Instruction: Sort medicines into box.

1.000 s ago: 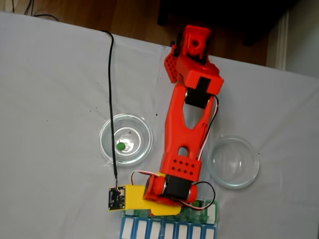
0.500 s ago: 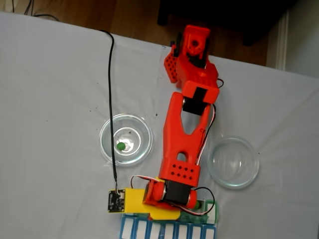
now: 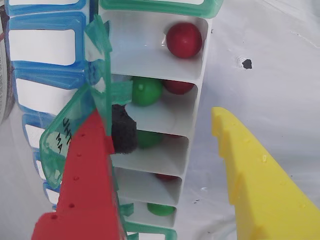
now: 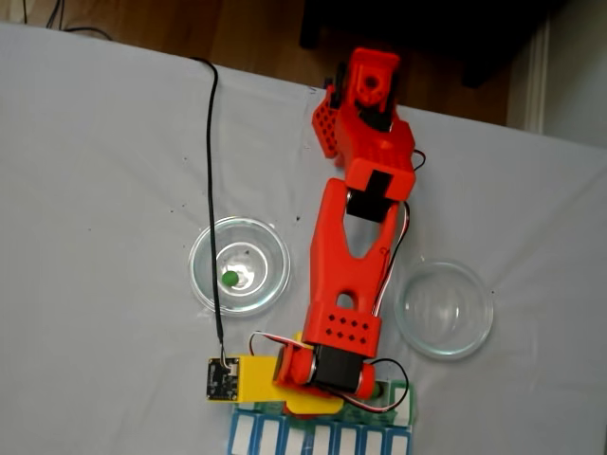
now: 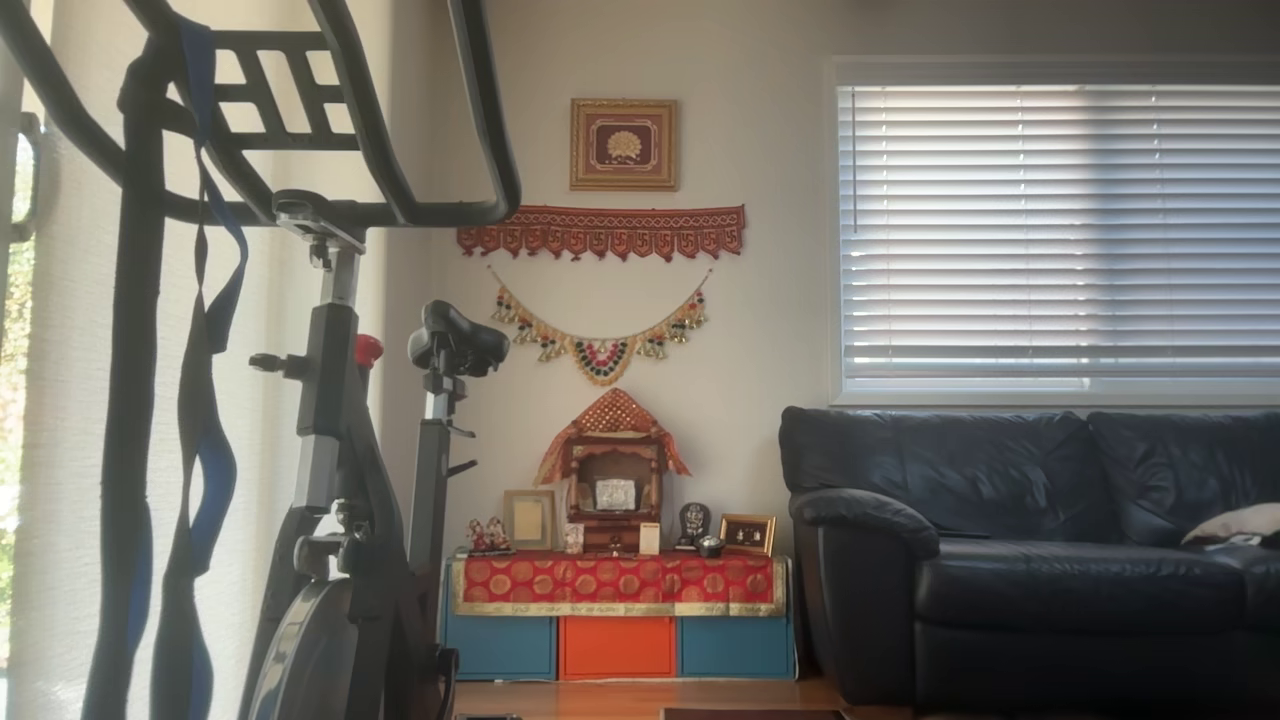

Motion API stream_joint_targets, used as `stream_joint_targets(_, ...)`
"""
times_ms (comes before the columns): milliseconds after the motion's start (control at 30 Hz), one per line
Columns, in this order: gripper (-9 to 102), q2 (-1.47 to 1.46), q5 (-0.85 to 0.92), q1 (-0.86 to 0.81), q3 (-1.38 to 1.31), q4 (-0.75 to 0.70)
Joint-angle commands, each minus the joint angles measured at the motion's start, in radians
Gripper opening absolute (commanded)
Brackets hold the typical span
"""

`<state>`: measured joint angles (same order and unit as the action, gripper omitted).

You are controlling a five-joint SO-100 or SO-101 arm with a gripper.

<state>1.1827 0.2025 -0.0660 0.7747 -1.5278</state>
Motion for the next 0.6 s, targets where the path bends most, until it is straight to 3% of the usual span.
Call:
stream_joint_targets(0, 21, 0.057, 0.026, 0.008, -0.132, -0.035)
stream_joint_targets(133, 3, 0.06, 0.057, -0.014, -0.186, -0.106)
stream_joint_targets(400, 2, 0.112, 0.229, -0.124, -0.29, -0.376)
stream_joint_targets(567, 1, 0.331, 0.334, -0.23, 0.054, -0.25)
